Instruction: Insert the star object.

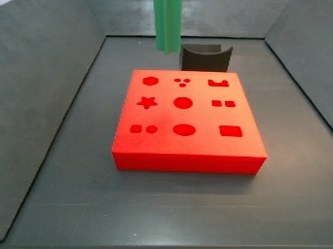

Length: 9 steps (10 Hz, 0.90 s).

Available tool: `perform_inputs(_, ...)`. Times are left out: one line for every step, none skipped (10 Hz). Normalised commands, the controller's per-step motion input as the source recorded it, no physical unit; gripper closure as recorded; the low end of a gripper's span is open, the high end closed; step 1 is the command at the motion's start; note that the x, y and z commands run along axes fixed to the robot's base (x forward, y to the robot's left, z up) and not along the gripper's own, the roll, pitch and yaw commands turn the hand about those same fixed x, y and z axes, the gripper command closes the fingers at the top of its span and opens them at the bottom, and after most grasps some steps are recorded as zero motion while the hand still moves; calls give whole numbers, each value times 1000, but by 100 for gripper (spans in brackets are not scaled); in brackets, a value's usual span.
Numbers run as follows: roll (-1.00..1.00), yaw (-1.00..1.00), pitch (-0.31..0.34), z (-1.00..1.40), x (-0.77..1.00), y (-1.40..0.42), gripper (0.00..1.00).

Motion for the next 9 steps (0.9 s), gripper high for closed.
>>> perform_inputs(0, 11, 0, -477, 0, 60, 100)
perform_inputs(57, 377, 0, -706, 6, 137, 100)
perform_inputs(59, 589, -3, -857, -74, 229, 100)
perform_inputs(0, 669, 0, -869, 0, 291, 100)
perform_inputs(0, 891, 0, -629, 0, 131, 100)
perform_inputs(40, 977, 0, -380, 0, 34, 100)
perform_inputs(100, 1000, 0, -254, 0, 0, 100)
perform_inputs(109, 1000, 0, -286, 0, 0, 100)
perform_inputs(96, 897, 10, -274, -26, 0, 100)
